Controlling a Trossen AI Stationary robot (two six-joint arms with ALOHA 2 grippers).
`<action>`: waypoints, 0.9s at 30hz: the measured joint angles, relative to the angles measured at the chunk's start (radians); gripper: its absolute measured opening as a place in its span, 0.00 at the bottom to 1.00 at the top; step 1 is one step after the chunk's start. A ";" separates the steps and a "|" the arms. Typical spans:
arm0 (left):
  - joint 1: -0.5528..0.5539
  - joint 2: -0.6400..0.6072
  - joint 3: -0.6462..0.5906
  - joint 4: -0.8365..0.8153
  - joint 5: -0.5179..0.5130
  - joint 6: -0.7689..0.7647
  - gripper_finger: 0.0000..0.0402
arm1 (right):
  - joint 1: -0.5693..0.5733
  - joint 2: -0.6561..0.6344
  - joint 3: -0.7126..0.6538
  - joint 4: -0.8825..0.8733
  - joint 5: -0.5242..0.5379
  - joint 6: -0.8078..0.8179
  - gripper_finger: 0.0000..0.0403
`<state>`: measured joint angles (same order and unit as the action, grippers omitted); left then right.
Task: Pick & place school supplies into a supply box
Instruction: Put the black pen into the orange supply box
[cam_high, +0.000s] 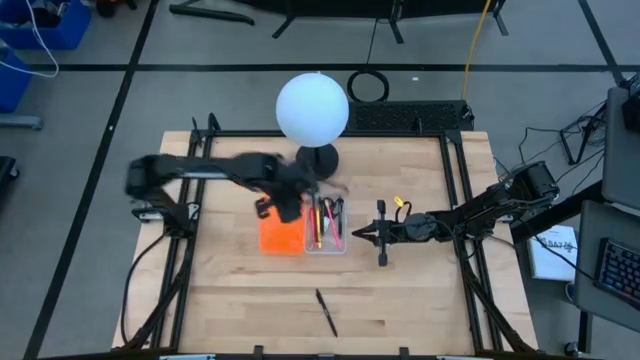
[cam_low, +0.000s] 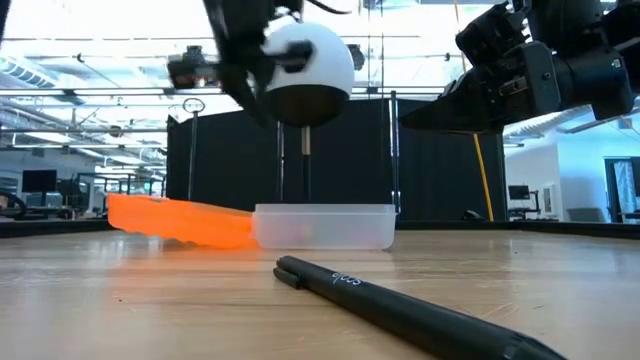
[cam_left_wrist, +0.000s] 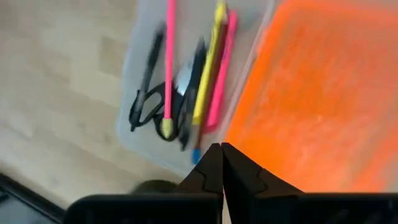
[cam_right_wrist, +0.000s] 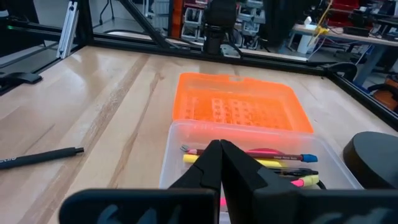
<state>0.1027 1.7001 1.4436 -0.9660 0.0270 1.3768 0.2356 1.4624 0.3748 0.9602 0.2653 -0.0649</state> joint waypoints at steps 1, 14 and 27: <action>0.020 -0.051 -0.027 -0.006 0.063 -0.048 0.01 | 0.000 0.000 0.000 -0.001 0.000 0.000 0.00; 0.248 -0.711 -0.707 0.852 0.650 -0.962 0.01 | 0.000 0.000 0.000 0.001 0.001 0.004 0.00; 0.026 -1.189 -1.063 0.974 0.325 -1.089 0.00 | -0.001 0.000 0.000 0.010 0.023 0.105 0.00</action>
<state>0.1287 0.5109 0.3801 0.0083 0.3525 0.2879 0.2348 1.4628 0.3748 0.9699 0.2884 0.0400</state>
